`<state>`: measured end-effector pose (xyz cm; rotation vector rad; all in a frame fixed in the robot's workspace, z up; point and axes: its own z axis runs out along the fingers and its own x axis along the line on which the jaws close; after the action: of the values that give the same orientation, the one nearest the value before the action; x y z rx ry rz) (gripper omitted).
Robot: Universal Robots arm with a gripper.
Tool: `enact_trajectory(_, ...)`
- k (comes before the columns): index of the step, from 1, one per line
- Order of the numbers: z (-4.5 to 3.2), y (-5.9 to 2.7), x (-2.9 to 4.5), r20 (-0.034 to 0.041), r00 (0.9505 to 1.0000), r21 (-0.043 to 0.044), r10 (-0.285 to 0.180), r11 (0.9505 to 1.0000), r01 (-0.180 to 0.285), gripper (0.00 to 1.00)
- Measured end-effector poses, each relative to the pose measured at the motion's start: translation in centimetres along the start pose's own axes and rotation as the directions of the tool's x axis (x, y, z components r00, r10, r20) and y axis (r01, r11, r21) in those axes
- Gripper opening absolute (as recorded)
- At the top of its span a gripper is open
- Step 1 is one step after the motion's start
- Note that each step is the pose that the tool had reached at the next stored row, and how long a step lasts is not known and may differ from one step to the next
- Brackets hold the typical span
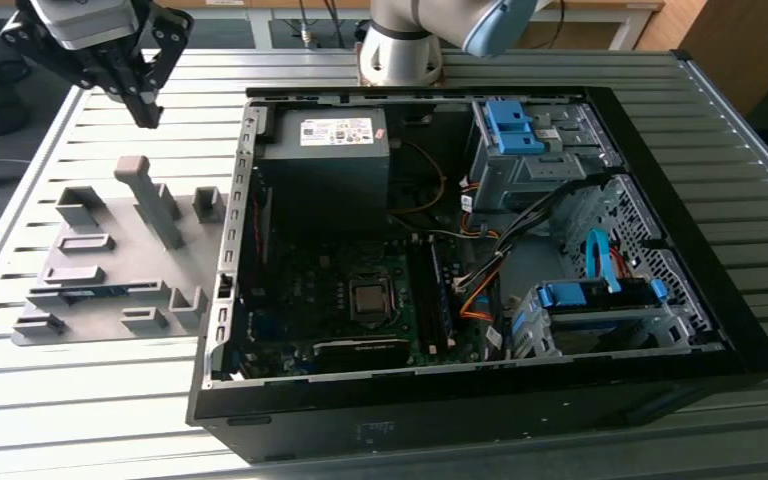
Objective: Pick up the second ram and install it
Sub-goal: 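Reach for the second ram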
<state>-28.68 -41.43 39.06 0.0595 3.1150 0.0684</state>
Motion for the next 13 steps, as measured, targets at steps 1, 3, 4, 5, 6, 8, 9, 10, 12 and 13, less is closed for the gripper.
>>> enact_trajectory(1, 0.0, -0.01, 0.14, 0.0001, 1.0, 0.0, 0.0, 1.0, 0.0, 0.11)
enact_trajectory(3, -0.01, -0.02, 0.43, 0.0, 1.0, 0.0, 0.0, 1.0, 0.0, 0.11)
enact_trajectory(4, -0.01, -0.02, 0.59, -0.0001, 1.0, 0.0, 0.0, 1.0, 0.0, 0.11)
enact_trajectory(5, -0.01, -0.03, 0.8, 0.0, 1.0, 0.0, 0.0, 1.0, 0.0, 0.11)
enact_trajectory(6, -0.02, -0.04, 1.03, 0.0, 1.0, 0.0, 0.0, 1.0, 0.0, 0.11)
enact_trajectory(8, -0.03, -0.06, 1.57, -0.0001, 1.0, 0.0001, 0.0, 1.0, 0.0, 0.11)
enact_trajectory(9, -0.04, -0.07, 1.83, 0.0, 1.0, 0.0, 0.0, 1.0, 0.0, 0.11)
enact_trajectory(10, -0.04, -0.08, 2.07, 0.0, 1.0, 0.0, 0.0, 1.0, 0.0, 0.11)
enact_trajectory(12, -0.04, -0.1, 2.47, 0.0, 1.0, 0.0, 0.0, 1.0, 0.0, 0.11)
enact_trajectory(13, -0.05, -0.11, 2.66, 0.0, 1.0, 0.0, 0.0, 1.0, 0.0, 0.11)
